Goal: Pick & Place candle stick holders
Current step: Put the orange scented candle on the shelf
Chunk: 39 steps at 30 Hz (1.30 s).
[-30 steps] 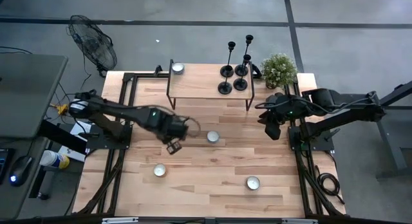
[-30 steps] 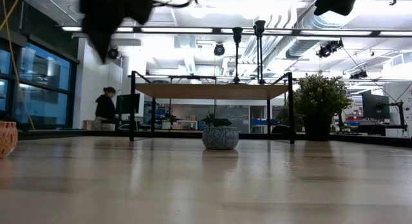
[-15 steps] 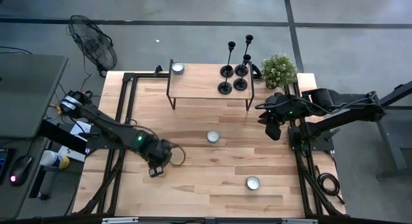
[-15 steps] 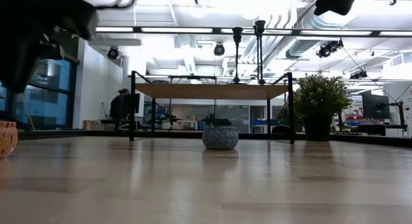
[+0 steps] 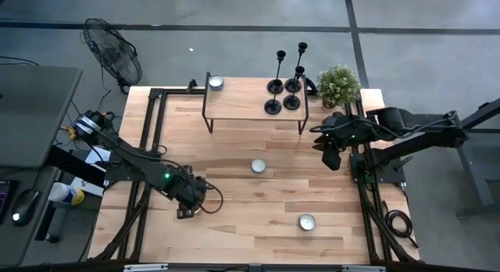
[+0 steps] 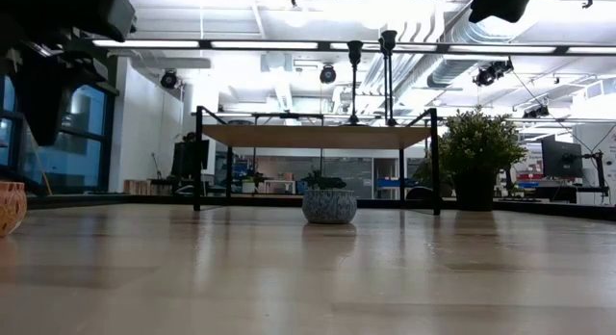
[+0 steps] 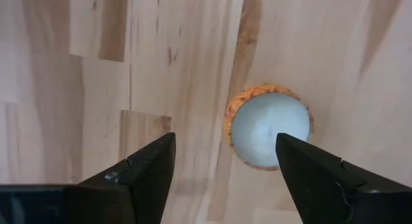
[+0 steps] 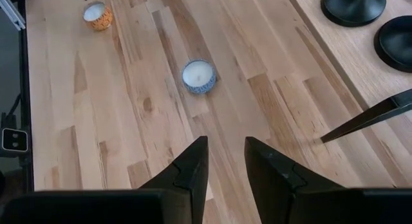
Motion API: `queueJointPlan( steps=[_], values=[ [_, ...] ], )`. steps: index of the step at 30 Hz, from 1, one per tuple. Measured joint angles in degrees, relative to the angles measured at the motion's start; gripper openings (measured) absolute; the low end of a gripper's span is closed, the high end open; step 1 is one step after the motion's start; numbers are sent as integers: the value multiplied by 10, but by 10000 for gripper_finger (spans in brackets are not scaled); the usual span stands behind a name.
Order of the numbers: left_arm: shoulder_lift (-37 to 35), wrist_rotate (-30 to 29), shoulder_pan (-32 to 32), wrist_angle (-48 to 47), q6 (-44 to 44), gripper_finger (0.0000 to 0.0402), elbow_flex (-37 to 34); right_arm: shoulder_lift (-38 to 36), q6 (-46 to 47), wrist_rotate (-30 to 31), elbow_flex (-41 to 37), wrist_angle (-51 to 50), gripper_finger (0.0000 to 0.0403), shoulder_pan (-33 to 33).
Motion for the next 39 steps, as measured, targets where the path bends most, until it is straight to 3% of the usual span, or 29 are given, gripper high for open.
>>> queueJointPlan(
  steps=[19,39],
  values=[
    [61,-14,0,13,52,263,-2,0,0,-2,0,9,94,0],
    [65,6,0,58,54,256,-40,0,1,-15,0,10,94,0]
  ],
)
